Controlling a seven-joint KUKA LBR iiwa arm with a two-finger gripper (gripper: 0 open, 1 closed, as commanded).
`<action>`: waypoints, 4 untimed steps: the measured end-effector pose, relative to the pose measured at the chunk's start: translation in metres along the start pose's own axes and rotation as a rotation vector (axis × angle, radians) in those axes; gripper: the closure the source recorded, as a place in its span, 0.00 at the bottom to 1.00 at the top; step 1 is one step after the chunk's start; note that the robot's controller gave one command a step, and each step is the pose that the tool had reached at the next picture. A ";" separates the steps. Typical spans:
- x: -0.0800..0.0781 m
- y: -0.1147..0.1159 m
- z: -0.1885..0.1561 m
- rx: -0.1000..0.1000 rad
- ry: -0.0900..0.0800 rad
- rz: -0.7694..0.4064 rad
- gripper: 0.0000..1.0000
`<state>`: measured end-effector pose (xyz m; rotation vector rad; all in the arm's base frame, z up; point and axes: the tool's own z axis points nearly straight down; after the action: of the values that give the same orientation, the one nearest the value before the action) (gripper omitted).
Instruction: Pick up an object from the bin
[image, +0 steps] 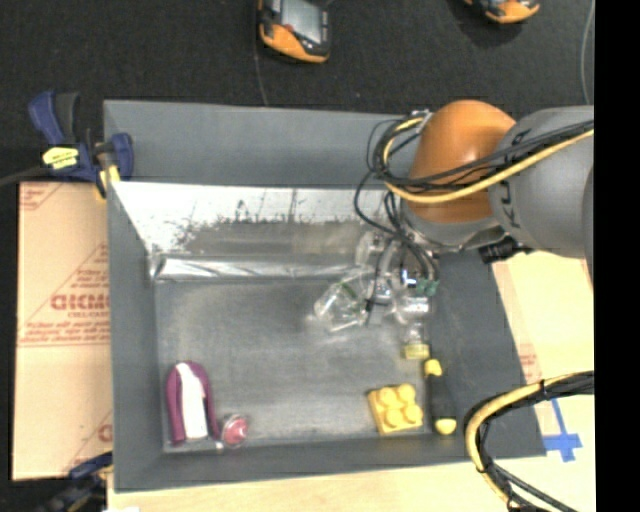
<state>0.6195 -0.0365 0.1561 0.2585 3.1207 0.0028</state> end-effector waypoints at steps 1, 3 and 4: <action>0.000 -0.006 0.054 0.001 -0.005 -0.131 0.00; -0.021 -0.002 0.063 0.000 -0.013 -0.381 1.00; -0.023 -0.001 0.066 0.000 -0.018 -0.350 1.00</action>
Offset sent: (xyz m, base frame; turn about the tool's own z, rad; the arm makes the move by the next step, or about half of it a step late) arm 0.0192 -0.0047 -0.0641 -0.3854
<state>0.6423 -0.0414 0.0899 -0.2868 3.1005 -0.0022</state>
